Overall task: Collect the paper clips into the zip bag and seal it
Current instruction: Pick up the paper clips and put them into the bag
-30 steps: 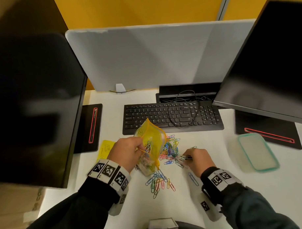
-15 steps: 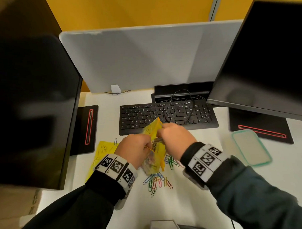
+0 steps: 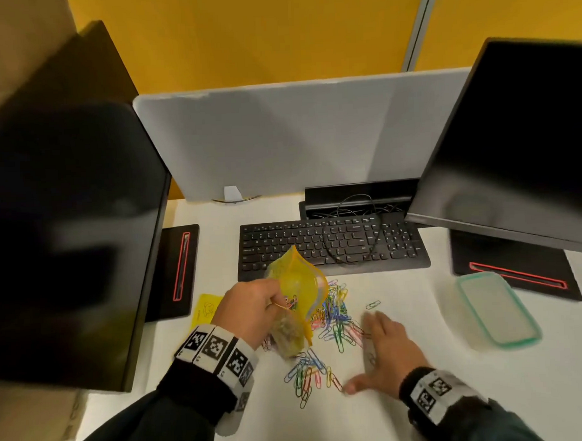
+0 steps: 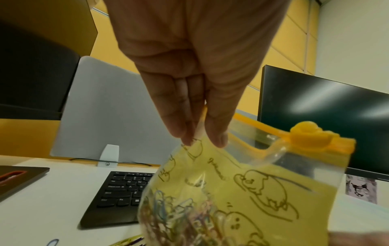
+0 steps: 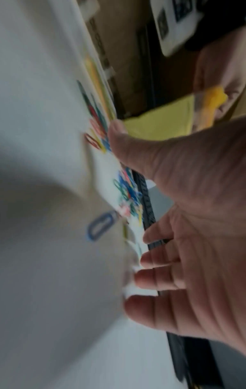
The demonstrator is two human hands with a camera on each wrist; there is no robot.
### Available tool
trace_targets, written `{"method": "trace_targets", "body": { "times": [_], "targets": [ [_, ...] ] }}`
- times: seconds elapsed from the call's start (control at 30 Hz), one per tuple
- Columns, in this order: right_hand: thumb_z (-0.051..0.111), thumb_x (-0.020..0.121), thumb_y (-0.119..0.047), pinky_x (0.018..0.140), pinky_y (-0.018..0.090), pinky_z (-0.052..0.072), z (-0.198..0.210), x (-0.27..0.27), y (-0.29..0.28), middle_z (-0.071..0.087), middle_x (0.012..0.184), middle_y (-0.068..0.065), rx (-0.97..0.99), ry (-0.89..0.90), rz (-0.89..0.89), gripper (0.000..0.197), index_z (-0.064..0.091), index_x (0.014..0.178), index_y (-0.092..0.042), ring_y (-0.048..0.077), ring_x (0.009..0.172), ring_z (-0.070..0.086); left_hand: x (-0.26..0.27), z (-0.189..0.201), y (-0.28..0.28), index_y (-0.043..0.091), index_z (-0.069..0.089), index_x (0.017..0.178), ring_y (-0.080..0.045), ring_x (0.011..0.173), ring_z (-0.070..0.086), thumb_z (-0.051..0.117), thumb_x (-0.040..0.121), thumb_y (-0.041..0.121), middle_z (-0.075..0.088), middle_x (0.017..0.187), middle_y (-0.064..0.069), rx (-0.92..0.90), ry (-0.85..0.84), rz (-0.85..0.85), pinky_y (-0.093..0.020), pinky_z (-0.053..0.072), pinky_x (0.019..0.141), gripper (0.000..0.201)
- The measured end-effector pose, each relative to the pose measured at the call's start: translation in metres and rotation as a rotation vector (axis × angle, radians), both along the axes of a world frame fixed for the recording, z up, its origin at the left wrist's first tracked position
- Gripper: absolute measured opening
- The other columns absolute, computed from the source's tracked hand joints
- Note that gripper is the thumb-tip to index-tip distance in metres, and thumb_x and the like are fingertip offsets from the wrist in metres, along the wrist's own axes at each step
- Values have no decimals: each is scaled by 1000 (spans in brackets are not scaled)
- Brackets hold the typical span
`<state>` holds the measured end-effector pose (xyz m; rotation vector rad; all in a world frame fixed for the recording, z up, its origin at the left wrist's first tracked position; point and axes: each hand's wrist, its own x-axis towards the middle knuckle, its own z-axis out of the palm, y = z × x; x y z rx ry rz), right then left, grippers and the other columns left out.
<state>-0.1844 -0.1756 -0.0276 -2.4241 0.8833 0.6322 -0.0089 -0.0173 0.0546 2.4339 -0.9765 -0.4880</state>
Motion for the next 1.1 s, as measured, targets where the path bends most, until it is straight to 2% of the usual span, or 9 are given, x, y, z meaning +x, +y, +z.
{"method": "trace_targets", "body": {
  "times": [0.1,0.2,0.33,0.47,0.53,0.67,0.87,0.97,1.1],
  "targets": [
    [65,49,-77,114,44,26,-11,10,23,-2,158,6,-89,46,98,138,-8,147,-14,28,143,10,-1,-2,-1,20,69,78,-20,86,63,62,77,10,71,91,2,-8,-6,5,-33,51,77,12],
    [69,57,-69,110,39,33,-18,26,31,14,153,5,-105,-18,70,129,-3,147,-12,25,136,23,-3,-3,-1,21,68,76,-16,83,62,62,77,9,70,89,3,-15,11,18,-30,51,76,13],
    [72,75,-38,106,33,38,-17,40,18,32,140,5,-29,-101,-15,98,10,146,-15,23,128,33,0,-2,0,22,67,74,-16,82,61,62,77,9,69,86,3,-11,11,16,-32,51,75,14],
    [52,87,-6,99,32,45,-15,47,8,44,128,7,-71,-139,-30,53,35,137,-13,24,118,47,0,-3,-1,21,69,77,-15,87,62,62,78,11,70,93,4,-6,1,9,-30,51,79,12],
    [45,88,1,96,30,46,-14,50,6,48,125,8,-90,-135,-22,44,43,130,-12,24,113,52,0,-3,-1,22,69,78,-14,87,62,62,79,12,70,94,4,-4,0,-2,-30,51,79,11],
    [40,90,1,92,30,46,-11,52,5,54,122,11,-104,-120,-2,33,49,121,-7,26,110,57,-1,-5,-3,23,68,80,-14,87,62,61,80,13,70,94,5,18,0,-9,-29,51,78,12],
    [41,94,-9,84,25,45,-11,47,2,62,113,8,-92,-133,-57,25,56,114,-11,23,103,59,-1,-5,-4,23,68,82,-13,89,62,60,82,14,69,96,7,39,14,-20,-27,50,79,13],
    [46,91,-10,70,20,38,-5,42,-2,66,97,7,-60,-152,-130,22,62,105,-13,23,89,61,0,-3,-4,23,67,82,-13,90,61,59,82,13,67,93,8,38,7,-27,-27,49,79,13],
    [57,84,-11,64,15,41,20,33,-10,66,80,3,-12,-285,-201,12,66,83,-19,18,76,62,2,-2,-4,23,67,81,-13,90,61,58,82,13,57,83,14,37,6,-30,-25,49,78,13]
  ]
}}
